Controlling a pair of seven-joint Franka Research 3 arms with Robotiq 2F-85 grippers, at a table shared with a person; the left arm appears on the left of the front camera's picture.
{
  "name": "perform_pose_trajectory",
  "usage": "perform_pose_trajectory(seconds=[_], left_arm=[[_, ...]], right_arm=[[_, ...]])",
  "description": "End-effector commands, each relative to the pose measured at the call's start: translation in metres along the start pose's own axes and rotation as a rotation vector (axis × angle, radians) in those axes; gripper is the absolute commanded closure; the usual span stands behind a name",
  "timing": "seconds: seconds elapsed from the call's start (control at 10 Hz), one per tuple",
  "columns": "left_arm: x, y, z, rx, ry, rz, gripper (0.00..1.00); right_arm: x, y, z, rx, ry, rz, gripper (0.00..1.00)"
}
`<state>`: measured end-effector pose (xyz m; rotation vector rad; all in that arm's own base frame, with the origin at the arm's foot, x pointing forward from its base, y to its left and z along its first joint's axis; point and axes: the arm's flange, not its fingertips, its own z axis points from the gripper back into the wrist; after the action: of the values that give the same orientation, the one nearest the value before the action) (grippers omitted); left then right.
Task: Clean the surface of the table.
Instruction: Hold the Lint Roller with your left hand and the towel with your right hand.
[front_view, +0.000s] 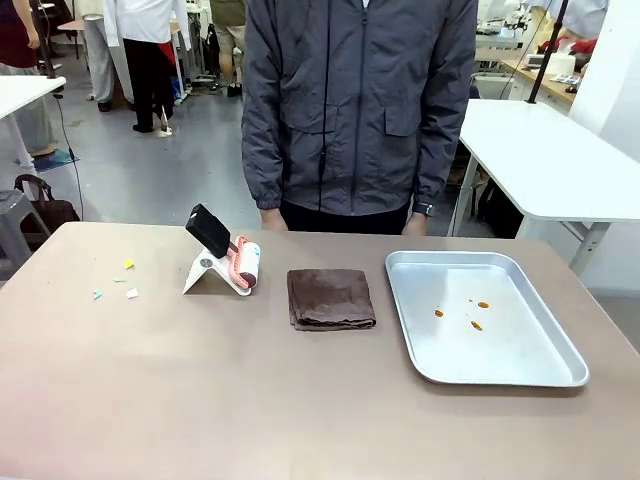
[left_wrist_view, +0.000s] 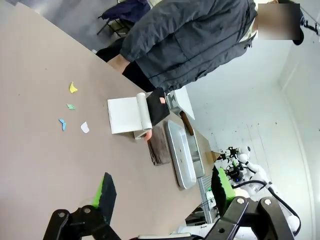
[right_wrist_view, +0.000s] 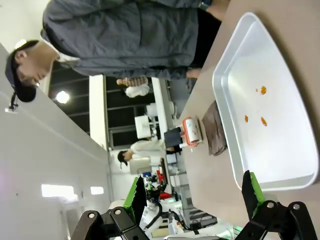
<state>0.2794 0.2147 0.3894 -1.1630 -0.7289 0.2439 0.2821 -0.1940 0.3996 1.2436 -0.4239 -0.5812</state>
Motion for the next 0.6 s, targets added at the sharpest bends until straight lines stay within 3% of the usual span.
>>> perform_pose_trajectory(seconds=[0.0, 0.1, 0.2, 0.5], left_arm=[[-0.084, -0.02, -0.035, 0.009, -0.029, 0.011, 0.0], [0.0, 0.0, 0.0, 0.0, 0.0, 0.0, 0.0], [0.0, 0.0, 0.0, 0.0, 0.0, 0.0, 0.0], [0.0, 0.0, 0.0, 0.0, 0.0, 0.0, 0.0]], right_arm=[[-0.045, -0.025, -0.011, 0.038, -0.048, 0.013, 0.0], [-0.047, -0.026, -0.008, 0.032, -0.077, 0.015, 0.0], [0.002, -0.011, 0.007, 0.007, -0.021, -0.015, 0.0], [0.002, -0.011, 0.007, 0.007, -0.021, -0.015, 0.0]])
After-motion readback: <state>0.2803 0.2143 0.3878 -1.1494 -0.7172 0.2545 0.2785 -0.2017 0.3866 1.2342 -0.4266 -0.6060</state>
